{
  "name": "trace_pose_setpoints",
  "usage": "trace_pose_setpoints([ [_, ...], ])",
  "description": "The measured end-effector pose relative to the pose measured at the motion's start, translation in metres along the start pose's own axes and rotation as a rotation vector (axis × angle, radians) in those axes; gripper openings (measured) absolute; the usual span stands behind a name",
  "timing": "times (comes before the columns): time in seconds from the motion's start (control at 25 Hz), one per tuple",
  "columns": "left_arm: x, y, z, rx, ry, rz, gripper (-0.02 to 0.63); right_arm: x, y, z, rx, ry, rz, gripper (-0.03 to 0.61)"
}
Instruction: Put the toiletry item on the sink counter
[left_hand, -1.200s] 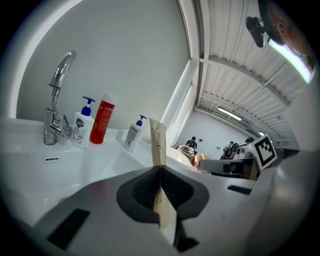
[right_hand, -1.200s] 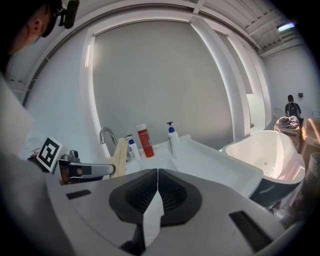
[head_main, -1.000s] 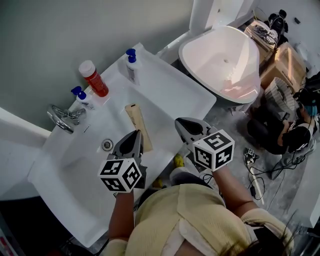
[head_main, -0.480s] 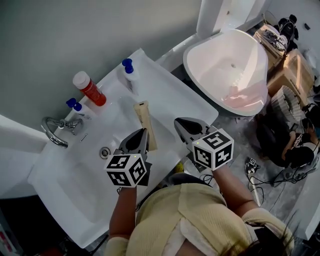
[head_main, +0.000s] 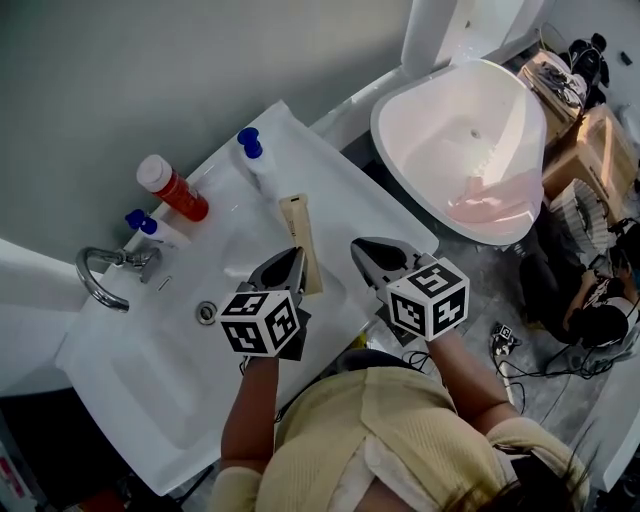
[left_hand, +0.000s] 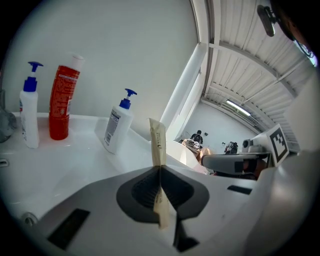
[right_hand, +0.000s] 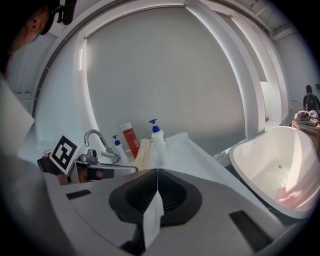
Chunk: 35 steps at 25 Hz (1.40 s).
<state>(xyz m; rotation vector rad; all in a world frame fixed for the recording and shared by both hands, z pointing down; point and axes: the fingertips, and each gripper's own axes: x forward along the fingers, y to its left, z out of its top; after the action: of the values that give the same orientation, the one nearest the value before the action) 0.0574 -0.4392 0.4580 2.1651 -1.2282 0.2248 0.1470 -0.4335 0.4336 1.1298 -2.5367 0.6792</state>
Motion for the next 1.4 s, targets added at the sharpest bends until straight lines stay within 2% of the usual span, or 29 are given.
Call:
trace_pose_setpoints([
  [0.52,0.047,0.01,0.007,-0.045,0.042,0.062,0.041,0.016,-0.026,0.001,-0.002,0.043,0.058,0.026],
  [0.8,0.069,0.017,0.009,-0.095,0.061,0.083,0.041,0.023,-0.033,0.001,-0.003,0.056,0.09,0.026],
  [1.4,0.096,0.026,0.01,-0.039,0.09,0.191,0.043,0.016,-0.058,0.002,0.001,0.068,0.105,0.026],
])
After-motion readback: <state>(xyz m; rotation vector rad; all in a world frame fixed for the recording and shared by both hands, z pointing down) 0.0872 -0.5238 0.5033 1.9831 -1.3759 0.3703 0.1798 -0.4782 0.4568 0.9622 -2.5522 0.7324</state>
